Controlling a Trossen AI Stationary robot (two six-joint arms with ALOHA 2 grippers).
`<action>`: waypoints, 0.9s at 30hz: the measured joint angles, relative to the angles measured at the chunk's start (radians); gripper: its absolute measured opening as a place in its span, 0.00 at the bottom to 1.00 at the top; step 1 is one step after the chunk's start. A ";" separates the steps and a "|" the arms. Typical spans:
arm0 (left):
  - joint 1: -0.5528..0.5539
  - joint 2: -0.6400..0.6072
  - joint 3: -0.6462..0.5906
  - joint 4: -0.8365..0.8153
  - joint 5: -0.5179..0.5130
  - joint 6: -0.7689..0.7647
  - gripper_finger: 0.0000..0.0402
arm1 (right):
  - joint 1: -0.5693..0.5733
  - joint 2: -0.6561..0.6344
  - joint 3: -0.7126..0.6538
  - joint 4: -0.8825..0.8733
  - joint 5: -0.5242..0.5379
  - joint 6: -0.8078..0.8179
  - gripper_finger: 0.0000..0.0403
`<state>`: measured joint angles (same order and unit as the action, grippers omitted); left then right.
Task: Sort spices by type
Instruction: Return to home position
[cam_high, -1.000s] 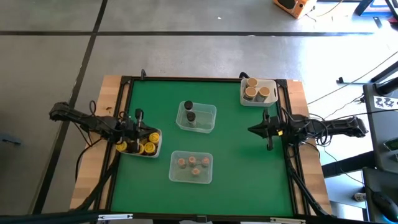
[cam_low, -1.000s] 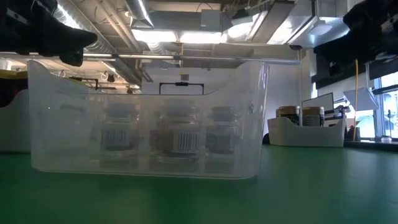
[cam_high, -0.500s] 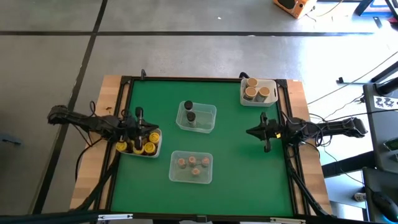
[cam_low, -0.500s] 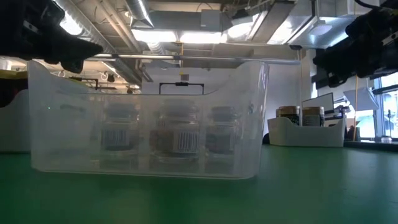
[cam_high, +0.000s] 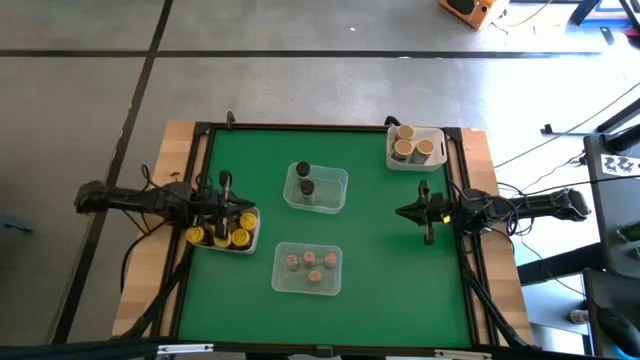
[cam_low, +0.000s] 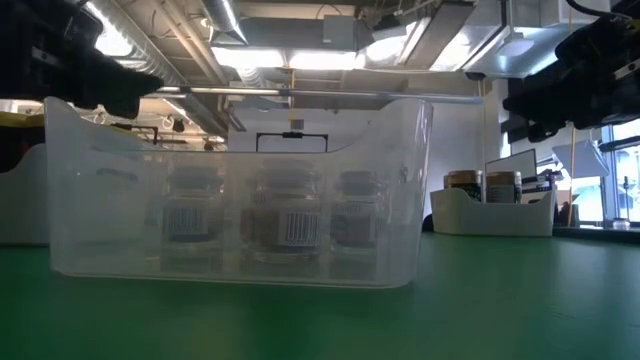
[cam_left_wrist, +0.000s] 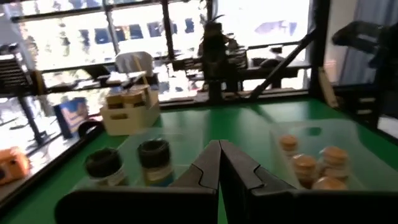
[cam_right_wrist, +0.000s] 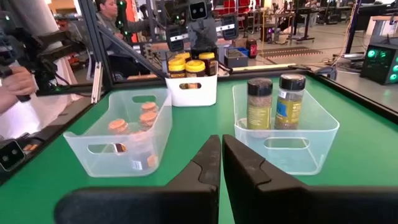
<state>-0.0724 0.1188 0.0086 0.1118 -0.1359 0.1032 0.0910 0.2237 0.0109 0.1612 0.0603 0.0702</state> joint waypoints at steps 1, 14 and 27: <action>0.017 -0.016 0.000 -0.025 0.003 -0.001 0.00 | 0.000 0.000 0.000 -0.006 0.002 -0.005 0.05; 0.165 -0.113 0.001 -0.096 0.072 -0.071 0.00 | 0.000 -0.111 -0.002 -0.117 0.064 -0.010 0.05; 0.167 -0.113 0.001 -0.093 0.067 -0.049 0.00 | 0.000 -0.222 0.002 -0.129 0.092 -0.085 0.05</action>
<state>0.0944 0.0063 0.0093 0.0184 -0.0685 0.0543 0.0910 0.0021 0.0127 0.0320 0.1520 -0.0147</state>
